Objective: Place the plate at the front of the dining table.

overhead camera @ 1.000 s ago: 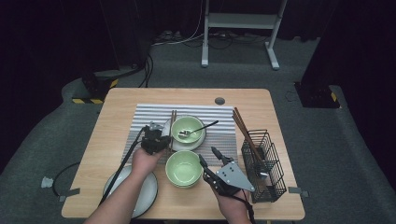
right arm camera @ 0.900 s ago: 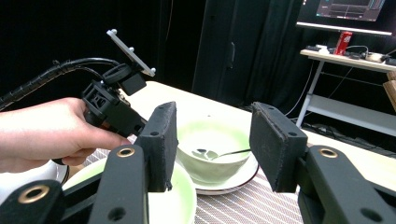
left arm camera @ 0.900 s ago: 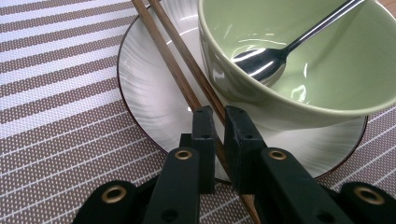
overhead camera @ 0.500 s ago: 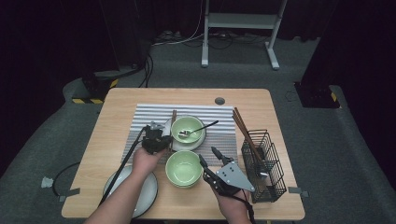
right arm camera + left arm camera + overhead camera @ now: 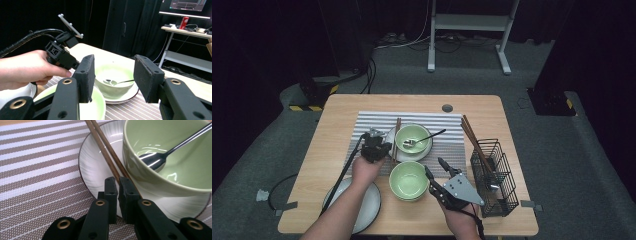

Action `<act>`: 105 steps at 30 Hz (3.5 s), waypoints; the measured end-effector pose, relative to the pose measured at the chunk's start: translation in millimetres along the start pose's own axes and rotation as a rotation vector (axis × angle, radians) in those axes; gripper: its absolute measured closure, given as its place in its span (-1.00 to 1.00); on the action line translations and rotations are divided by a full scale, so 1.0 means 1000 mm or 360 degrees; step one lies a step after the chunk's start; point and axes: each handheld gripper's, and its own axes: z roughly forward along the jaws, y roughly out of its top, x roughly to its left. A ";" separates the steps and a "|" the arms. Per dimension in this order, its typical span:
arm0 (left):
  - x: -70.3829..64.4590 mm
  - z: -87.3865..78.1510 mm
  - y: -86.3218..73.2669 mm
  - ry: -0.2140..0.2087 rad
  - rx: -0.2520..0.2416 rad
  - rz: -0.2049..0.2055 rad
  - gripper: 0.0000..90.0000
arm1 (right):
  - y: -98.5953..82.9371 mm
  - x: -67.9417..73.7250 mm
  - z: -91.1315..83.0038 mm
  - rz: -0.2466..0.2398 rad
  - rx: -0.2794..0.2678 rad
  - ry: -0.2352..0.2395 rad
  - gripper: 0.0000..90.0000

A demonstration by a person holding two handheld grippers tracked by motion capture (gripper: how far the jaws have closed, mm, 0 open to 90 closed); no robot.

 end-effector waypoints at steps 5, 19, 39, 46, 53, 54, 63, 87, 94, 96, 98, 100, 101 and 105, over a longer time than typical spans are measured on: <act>-0.002 0.005 -0.002 -0.0006 0.0012 -0.0006 0.87 | 0.000 -0.001 -0.001 0.0008 0.0000 -0.0006 0.15; -0.003 0.008 -0.001 -0.0037 0.0050 0.0013 0.87 | -0.001 -0.001 -0.001 0.0003 0.0006 -0.0006 0.15; -0.003 0.009 0.002 -0.0029 0.0056 0.0010 0.86 | -0.001 -0.001 -0.001 0.0004 0.0005 -0.0006 0.15; -0.004 0.009 0.004 -0.0027 0.0055 0.0021 0.86 | -0.001 -0.001 -0.001 0.0007 0.0004 -0.0007 0.15; -0.004 0.009 0.004 -0.0023 0.0055 0.0024 0.86 | -0.001 -0.001 -0.001 0.0007 0.0004 -0.0008 0.15; -0.004 0.009 0.004 -0.0023 0.0054 0.0025 0.86 | -0.001 -0.001 -0.001 0.0004 0.0003 -0.0007 0.15; -0.005 0.008 0.005 -0.0016 0.0047 0.0025 0.83 | -0.001 -0.001 -0.001 0.0003 0.0003 -0.0007 0.15; 0.035 -0.052 -0.002 0.0009 -0.0143 -0.0015 0.39 | -0.021 -0.012 0.008 0.0033 0.0135 -0.0063 0.14; 0.064 -0.085 -0.028 -0.0016 -0.0221 -0.0012 0.35 | -0.032 -0.021 0.013 0.0062 0.0218 -0.0144 0.14; 0.074 -0.094 -0.037 0.0013 -0.0232 0.0004 0.33 | -0.034 -0.023 0.013 0.0065 0.0231 -0.0161 0.14; 0.086 -0.104 -0.050 0.0040 -0.0243 0.0003 0.32 | -0.036 -0.023 0.014 0.0067 0.0243 -0.0171 0.14; 0.097 -0.112 -0.062 0.0065 -0.0252 0.0000 0.30 | -0.038 -0.024 0.014 0.0066 0.0257 -0.0177 0.13; 0.102 -0.115 -0.067 0.0075 -0.0251 0.0001 0.28 | -0.039 -0.024 0.015 0.0067 0.0266 -0.0182 0.13; 0.126 -0.128 -0.097 0.0154 -0.0243 -0.0014 0.22 | -0.045 -0.023 0.017 0.0068 0.0308 -0.0189 0.12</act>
